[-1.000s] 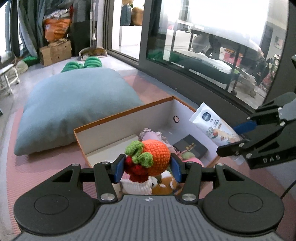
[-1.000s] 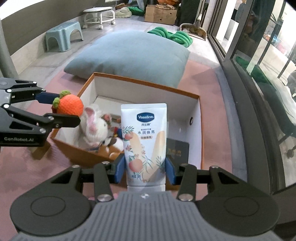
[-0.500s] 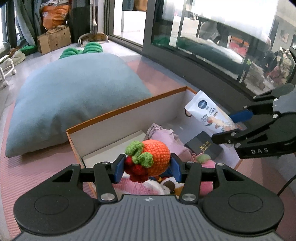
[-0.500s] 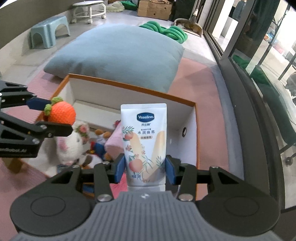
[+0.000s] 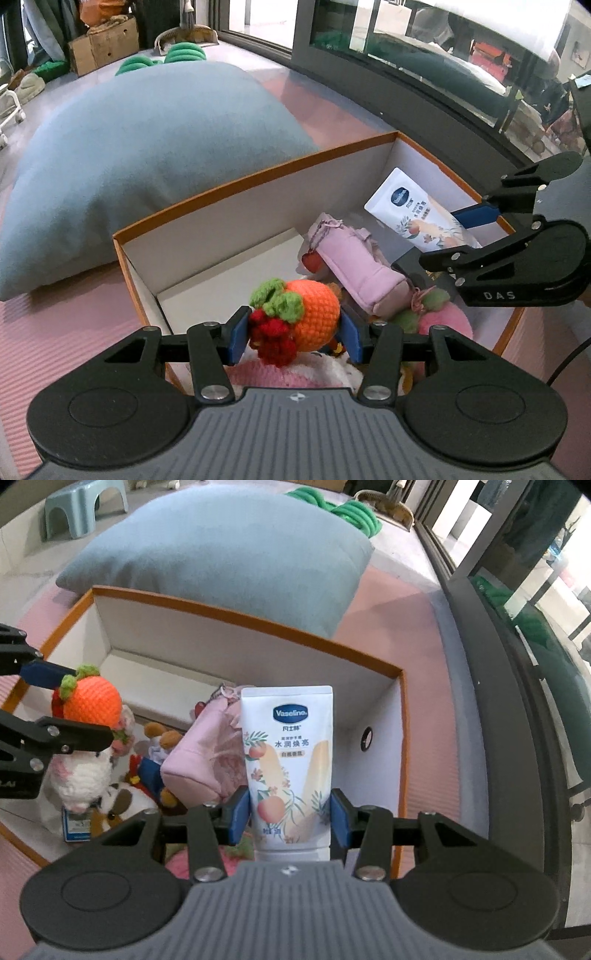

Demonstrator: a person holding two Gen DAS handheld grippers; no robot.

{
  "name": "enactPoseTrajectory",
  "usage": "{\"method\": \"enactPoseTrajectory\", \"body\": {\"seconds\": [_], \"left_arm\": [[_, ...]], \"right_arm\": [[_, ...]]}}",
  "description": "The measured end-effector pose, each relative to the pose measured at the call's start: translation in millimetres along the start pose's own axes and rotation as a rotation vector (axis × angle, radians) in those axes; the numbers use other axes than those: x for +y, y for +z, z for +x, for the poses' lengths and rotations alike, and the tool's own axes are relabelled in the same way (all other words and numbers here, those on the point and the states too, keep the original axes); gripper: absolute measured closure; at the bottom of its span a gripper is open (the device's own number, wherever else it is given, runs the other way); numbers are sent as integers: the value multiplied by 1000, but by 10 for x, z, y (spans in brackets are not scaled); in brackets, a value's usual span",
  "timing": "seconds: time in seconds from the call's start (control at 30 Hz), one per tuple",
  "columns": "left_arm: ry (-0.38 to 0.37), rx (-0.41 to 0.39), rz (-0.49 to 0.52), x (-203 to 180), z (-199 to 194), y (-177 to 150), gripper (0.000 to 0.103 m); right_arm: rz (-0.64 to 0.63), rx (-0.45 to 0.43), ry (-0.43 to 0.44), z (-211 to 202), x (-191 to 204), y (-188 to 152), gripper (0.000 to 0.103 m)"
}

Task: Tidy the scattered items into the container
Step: 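Open the left tool to drop the fruit while the right tool releases the tube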

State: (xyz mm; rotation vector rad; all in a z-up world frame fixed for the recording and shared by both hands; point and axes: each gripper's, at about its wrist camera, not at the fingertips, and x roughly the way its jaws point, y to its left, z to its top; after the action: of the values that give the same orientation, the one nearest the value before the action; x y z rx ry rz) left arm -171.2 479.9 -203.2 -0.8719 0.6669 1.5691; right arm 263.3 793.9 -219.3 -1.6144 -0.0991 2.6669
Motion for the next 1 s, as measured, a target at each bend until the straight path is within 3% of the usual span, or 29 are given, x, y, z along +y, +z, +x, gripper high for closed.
{"method": "enactPoseTrajectory", "body": {"seconds": [1.0], "left_arm": [[-23,58,-26,64,322,102,44]], "right_arm": [[64,129,-126,583,18,271,54]]}}
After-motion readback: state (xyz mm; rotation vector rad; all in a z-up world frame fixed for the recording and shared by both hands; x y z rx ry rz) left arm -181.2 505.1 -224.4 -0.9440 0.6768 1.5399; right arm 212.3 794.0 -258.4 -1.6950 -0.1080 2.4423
